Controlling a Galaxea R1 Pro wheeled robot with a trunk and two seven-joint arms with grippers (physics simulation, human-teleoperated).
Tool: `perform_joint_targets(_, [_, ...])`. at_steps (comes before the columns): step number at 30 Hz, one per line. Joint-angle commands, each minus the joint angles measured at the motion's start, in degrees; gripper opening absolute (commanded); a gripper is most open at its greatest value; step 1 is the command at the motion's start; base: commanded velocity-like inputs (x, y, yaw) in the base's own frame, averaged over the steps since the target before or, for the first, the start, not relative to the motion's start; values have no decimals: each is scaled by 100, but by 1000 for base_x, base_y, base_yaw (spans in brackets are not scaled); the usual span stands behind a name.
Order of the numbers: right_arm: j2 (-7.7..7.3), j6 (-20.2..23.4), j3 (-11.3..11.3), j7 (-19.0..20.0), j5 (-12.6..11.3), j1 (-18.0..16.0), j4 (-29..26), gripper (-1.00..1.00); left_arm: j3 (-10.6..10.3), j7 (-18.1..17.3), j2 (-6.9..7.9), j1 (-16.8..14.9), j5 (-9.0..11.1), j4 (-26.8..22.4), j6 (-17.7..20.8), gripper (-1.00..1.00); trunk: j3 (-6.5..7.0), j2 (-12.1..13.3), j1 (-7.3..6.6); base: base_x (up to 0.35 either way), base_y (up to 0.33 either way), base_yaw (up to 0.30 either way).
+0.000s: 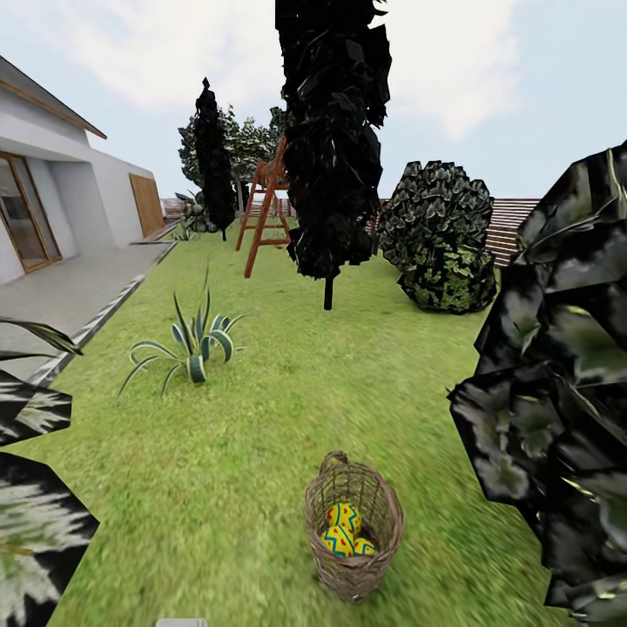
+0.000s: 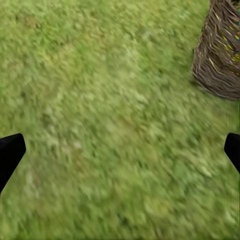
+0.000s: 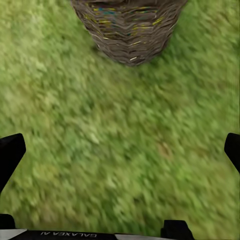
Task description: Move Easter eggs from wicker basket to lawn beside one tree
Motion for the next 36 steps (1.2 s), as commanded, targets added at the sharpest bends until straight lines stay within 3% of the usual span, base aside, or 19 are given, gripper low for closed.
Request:
perform_joint_targets(1, [-1, 21, 7, -7, -2, 1, -11, 100, -6, 8, 2, 2, 5, -16, 36, 100, -5, -3, 2, 146, 0, 0])
perform_joint_targets(36, [-2, 12, 2, -7, -2, 1, -11, 100, -6, 7, 2, 2, 7, -16, 36, 100, -5, -3, 2, 135, 0, 0])
